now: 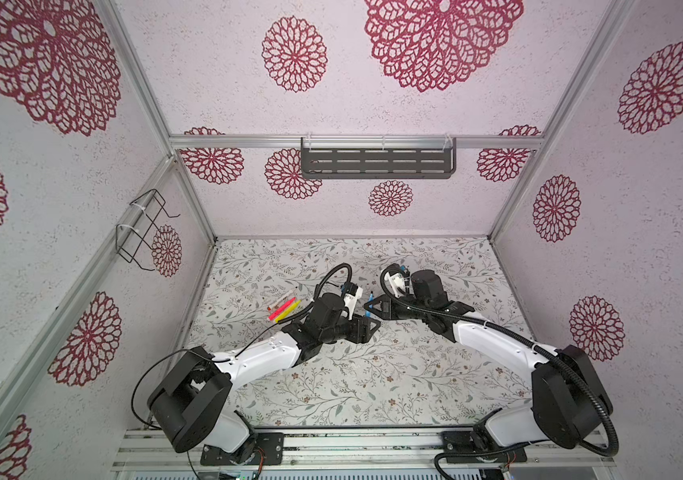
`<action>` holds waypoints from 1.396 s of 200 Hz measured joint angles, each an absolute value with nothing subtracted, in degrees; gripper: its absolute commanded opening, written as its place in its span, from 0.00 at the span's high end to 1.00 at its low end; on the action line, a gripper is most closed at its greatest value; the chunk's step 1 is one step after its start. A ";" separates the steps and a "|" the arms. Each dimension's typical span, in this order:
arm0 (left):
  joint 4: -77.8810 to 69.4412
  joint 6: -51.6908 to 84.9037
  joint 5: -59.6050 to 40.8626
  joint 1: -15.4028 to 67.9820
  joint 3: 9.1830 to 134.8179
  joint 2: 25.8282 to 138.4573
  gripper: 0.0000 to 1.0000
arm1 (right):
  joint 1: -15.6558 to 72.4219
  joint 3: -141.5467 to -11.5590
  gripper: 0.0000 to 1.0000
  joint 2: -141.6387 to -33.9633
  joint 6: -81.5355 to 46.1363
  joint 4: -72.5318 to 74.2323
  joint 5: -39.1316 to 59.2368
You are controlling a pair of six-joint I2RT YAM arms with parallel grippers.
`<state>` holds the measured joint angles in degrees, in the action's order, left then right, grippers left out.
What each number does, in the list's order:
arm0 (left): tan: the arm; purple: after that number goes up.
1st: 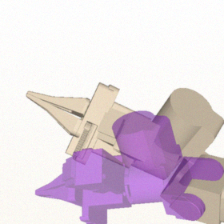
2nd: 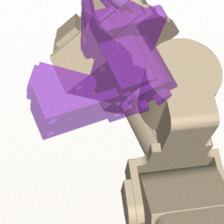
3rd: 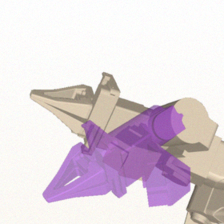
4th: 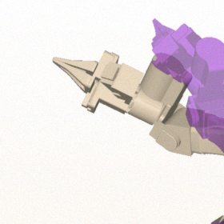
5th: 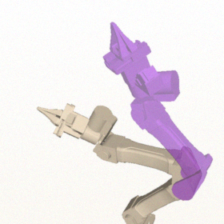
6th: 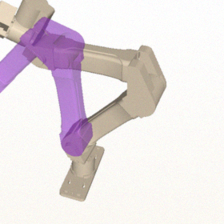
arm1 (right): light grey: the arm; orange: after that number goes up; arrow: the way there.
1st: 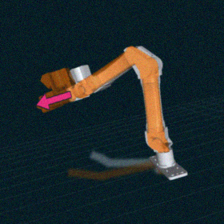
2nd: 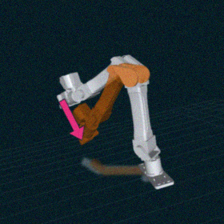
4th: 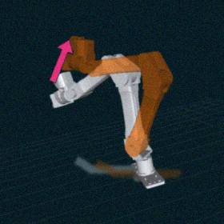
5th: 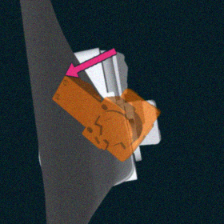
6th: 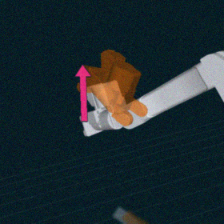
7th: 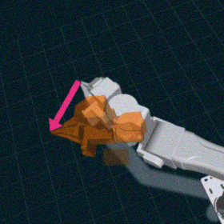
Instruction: Insert the pens into the pen caps
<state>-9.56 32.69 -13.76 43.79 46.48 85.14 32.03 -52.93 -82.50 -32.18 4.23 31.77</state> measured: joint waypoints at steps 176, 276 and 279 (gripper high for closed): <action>-9.78 32.69 -13.93 43.72 46.44 85.10 0.55 | 32.03 -52.93 0.86 -78.78 -32.16 4.21 30.68; -9.45 32.16 -14.46 43.22 46.46 83.99 0.93 | 32.03 -52.93 0.80 -78.72 -32.01 3.51 30.20; -9.45 32.25 -14.50 43.20 46.46 83.99 0.93 | 32.03 -52.93 0.79 -78.72 -32.05 3.53 30.20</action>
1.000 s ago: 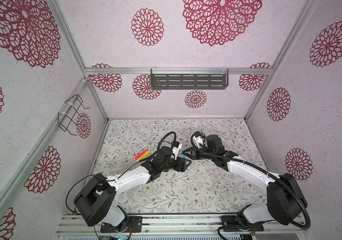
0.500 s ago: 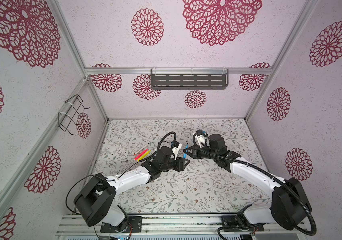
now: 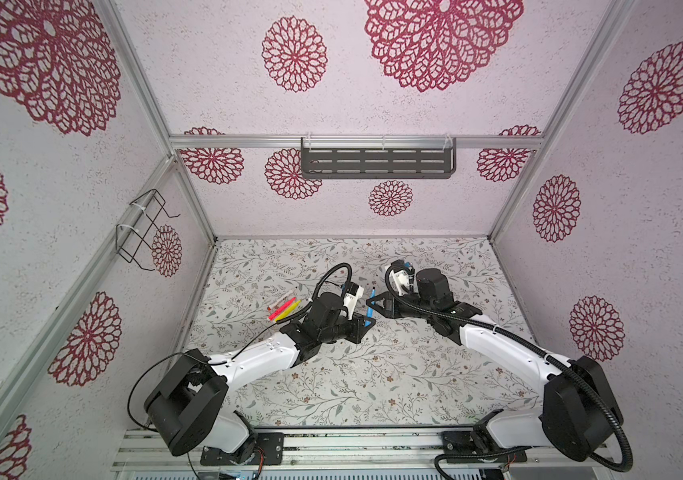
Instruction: Insert the pens into the pen caps
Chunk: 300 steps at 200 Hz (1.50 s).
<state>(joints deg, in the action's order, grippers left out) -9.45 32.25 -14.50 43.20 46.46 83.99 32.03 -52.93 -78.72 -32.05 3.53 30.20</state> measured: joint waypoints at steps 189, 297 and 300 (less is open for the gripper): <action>-4.75 32.62 -5.54 39.33 41.01 78.96 0.97 | 9.93 -55.66 0.32 -72.34 -30.02 -26.50 7.05; -4.82 32.42 -5.43 39.31 38.46 77.80 0.97 | 9.89 -58.17 0.44 -86.19 -25.52 -30.83 2.74; -4.82 32.42 -5.43 39.31 38.46 77.78 0.97 | 9.89 -58.35 0.45 -86.46 -25.54 -30.87 2.63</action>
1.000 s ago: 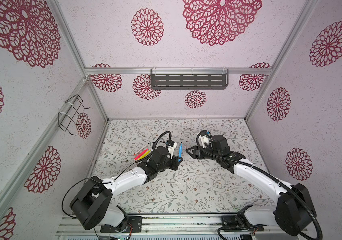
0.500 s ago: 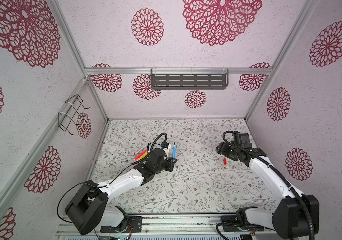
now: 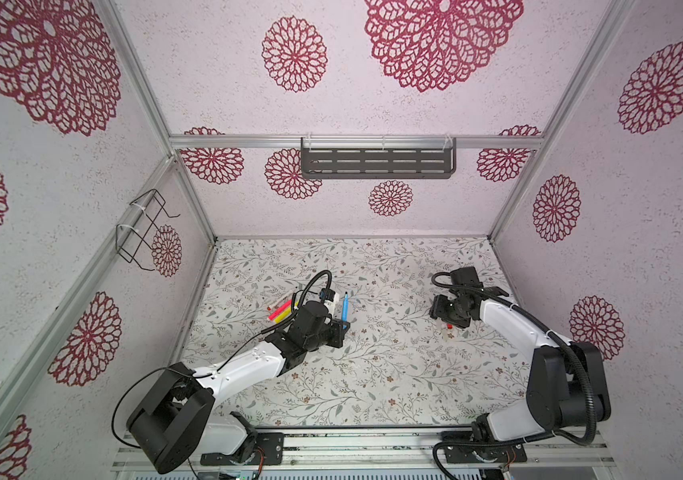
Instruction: Insert the pens into the pen caps
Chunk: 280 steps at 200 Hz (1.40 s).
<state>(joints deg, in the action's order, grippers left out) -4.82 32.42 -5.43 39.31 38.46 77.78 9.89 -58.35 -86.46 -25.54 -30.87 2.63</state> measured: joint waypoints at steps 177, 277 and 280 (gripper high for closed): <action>-4.12 32.49 -5.45 39.31 38.48 77.14 0.97 | 11.00 -61.45 0.62 -98.24 -20.49 -31.66 -2.04; -3.51 32.49 -5.17 39.33 38.46 75.61 0.97 | 12.99 -63.99 0.60 -103.39 -19.05 -31.79 -3.90; -3.51 32.47 -5.15 39.33 38.46 75.61 0.97 | 13.08 -64.07 0.60 -103.44 -19.03 -31.73 -3.88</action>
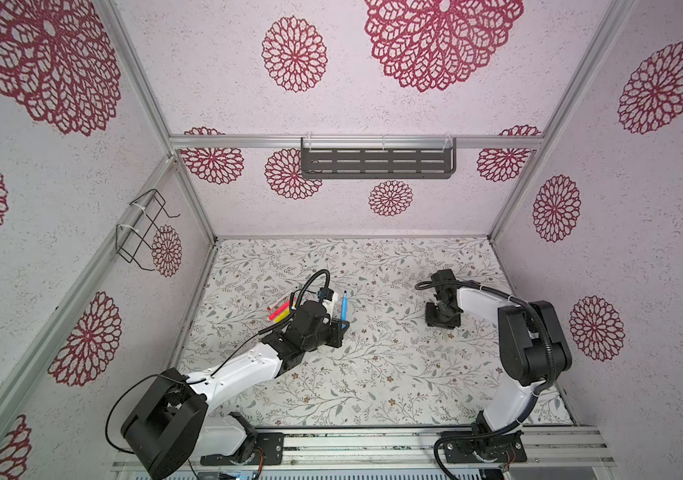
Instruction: Insert the pens into the pen caps
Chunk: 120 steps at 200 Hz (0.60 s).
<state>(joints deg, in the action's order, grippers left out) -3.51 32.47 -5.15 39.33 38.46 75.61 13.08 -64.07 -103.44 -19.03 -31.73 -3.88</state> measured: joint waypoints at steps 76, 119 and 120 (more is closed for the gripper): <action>-2.76 32.10 -4.12 39.31 38.46 75.18 0.97 | 20.88 -67.31 0.60 -106.00 -17.87 -31.09 -2.63; -2.11 31.55 -3.25 39.27 37.98 72.95 0.97 | 23.75 -67.48 0.59 -106.06 -15.35 -30.04 1.76; -2.13 31.55 -3.25 39.24 37.95 72.93 0.97 | 23.77 -67.48 0.59 -106.06 -15.29 -29.98 1.80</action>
